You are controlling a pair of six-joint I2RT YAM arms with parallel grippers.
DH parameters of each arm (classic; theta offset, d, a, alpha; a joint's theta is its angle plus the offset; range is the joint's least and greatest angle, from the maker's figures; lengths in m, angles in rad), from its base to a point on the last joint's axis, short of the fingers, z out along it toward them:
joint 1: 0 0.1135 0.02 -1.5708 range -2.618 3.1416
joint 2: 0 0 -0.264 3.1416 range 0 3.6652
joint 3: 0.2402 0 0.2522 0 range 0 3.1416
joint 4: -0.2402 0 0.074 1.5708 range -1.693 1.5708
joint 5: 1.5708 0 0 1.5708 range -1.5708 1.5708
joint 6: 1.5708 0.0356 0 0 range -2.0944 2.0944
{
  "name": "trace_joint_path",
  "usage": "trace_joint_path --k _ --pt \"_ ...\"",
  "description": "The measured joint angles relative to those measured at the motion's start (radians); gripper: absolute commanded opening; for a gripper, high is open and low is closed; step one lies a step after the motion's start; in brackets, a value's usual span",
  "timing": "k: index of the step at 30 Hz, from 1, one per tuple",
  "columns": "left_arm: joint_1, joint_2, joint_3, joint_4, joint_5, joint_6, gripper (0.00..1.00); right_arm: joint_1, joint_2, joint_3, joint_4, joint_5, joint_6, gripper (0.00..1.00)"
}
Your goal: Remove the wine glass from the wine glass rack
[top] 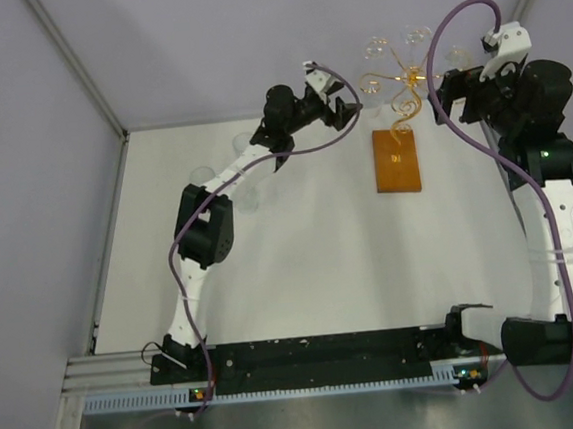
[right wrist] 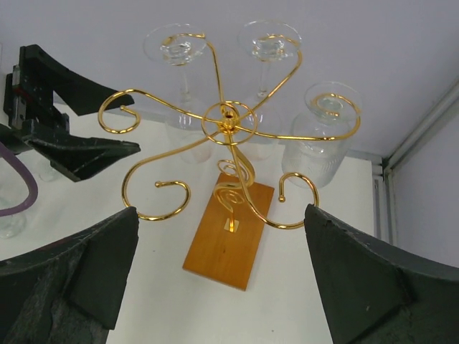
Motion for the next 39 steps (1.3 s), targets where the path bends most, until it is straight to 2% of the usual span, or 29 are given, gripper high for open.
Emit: trace_joint_path --k 4,8,14,17,22,27,32,35,37,39 --pt "-0.020 0.039 0.045 0.000 -0.065 -0.004 0.79 -0.008 0.006 -0.014 0.003 0.047 -0.001 0.82" --pt "-0.027 0.016 0.000 0.026 -0.080 0.002 0.78 -0.020 0.026 -0.012 0.006 -0.003 -0.003 0.77" --pt "-0.007 -0.130 -0.238 0.039 -0.042 0.037 0.78 -0.020 0.072 -0.024 0.007 -0.132 0.068 0.80" --pt "0.001 -0.209 -0.309 0.031 -0.011 0.084 0.74 -0.020 0.071 -0.055 0.025 -0.181 0.112 0.82" --pt "0.005 -0.284 -0.304 -0.002 0.037 0.145 0.60 -0.020 0.079 -0.085 0.037 -0.235 0.192 0.84" --pt "0.003 -0.302 -0.274 -0.048 0.057 0.152 0.55 -0.020 0.121 -0.087 0.077 -0.249 0.307 0.82" --pt "0.003 -0.302 -0.259 -0.099 0.059 0.081 0.50 -0.020 0.171 -0.087 0.103 -0.251 0.406 0.80" --pt "0.002 -0.293 -0.207 -0.138 0.061 0.050 0.49 -0.020 0.202 -0.087 0.112 -0.264 0.463 0.74" --pt "-0.001 -0.278 -0.153 -0.152 0.061 0.031 0.49 -0.019 0.220 -0.087 0.132 -0.283 0.506 0.65" --pt "-0.006 -0.266 -0.109 -0.157 0.056 0.022 0.50 -0.020 0.232 -0.087 0.153 -0.305 0.548 0.52"
